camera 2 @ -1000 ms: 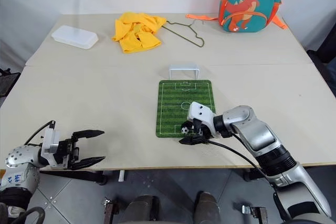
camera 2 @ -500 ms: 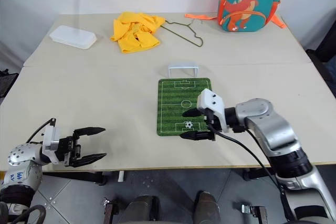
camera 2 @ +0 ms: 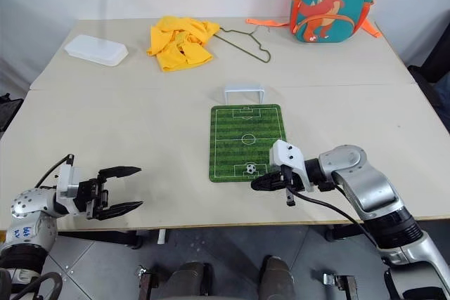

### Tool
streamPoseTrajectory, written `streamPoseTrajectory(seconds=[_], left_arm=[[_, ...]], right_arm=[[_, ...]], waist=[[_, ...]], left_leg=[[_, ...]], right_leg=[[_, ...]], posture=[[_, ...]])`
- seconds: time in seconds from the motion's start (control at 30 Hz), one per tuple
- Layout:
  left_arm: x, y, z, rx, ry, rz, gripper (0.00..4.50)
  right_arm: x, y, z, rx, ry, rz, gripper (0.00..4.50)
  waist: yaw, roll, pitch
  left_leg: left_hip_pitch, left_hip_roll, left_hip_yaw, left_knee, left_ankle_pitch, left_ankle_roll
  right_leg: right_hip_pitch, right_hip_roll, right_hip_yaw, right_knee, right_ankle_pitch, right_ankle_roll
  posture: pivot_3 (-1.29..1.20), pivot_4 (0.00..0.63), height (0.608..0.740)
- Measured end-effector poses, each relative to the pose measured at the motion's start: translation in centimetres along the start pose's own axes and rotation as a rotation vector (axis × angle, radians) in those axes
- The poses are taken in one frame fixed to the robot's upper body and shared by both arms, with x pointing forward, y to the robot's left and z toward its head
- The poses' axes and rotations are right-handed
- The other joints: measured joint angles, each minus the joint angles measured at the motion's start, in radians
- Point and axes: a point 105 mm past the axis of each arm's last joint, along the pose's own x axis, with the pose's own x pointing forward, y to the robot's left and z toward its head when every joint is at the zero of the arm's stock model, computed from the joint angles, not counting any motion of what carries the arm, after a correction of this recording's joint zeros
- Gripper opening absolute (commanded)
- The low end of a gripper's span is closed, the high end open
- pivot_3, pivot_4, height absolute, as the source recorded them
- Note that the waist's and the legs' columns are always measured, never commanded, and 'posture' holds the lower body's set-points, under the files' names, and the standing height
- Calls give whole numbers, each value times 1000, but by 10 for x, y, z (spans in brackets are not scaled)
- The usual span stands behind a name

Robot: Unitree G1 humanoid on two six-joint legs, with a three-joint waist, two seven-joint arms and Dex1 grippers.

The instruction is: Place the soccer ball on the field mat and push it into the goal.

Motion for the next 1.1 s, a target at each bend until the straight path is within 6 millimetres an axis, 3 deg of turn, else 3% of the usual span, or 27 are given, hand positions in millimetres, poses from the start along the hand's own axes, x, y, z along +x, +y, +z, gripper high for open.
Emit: streamPoseTrajectory(seconds=[0.2, 0.33, 0.4, 0.5, 0.57, 0.63, 0.73, 0.9, 1.1], left_arm=[[-1, -1, -1, -3, 4, 2, 4500], [-3, -2, -1, -8, 8, 3, 4500], [-3, -2, -1, -9, 8, 3, 4500], [-3, -1, -1, -6, 8, 5, 4500], [-2, 1, 1, 1, 5, 4, 4500], [-3, 1, 1, 1, 5, 10, 4500], [-3, 2, 2, 4, 4, 10, 4500], [-2, 2, 2, 2, -1, 10, 4500], [0, 4, 3, 9, -10, 8, 4500]], right_arm=[[11, -7, -10, -4, 15, 6, 26], [21, -28, -12, -7, 24, -42, 26], [22, -42, -8, -26, 26, -87, 26], [21, -82, 0, -44, 22, -252, 26], [9, -104, 5, -42, 12, -378, 26], [-4, -115, 16, -44, -33, -447, 26], [-7, -111, 23, -55, -78, -432, 26], [-2, -79, 18, -39, -101, -302, 26], [-2, -76, 27, -49, -114, -298, 26]], waist=[[0, 0, 0], [-5, 0, 0], [-10, 0, 0], [-24, 0, 0], [-24, 0, 0], [-22, 0, 0], [-25, 0, 0], [-23, 0, 0], [-25, 0, 0]], left_leg=[[0, 0, 0, 0, 0, 0], [1, 0, 1, 1, 0, 0], [1, 0, 2, 2, 0, 0], [1, 1, 2, 3, 0, 0], [0, 1, 2, 2, 0, 0], [0, 1, 2, 0, 0, 0], [0, 1, 3, -1, -1, 0], [0, 1, 4, -1, -1, 0], [2, 1, 6, 1, -1, 0]], right_leg=[[0, 0, 0, 0, 0, 0], [0, 1, 2, 1, 0, 0], [0, 1, 2, 1, 0, 0], [-1, 1, 3, 3, 0, -1], [-2, 1, 4, 3, 0, -1], [-2, 1, 4, 2, 0, -1], [-3, 1, 4, 1, 0, -1], [-3, 1, 4, 0, 0, -1], [-3, 2, 6, 2, 0, -1]], posture=[[0, 150, 740], [0, 150, 740], [0, 150, 740], [0, 150, 740], [0, 150, 740], [0, 150, 740], [0, 150, 740], [0, 150, 740], [0, 150, 740]])
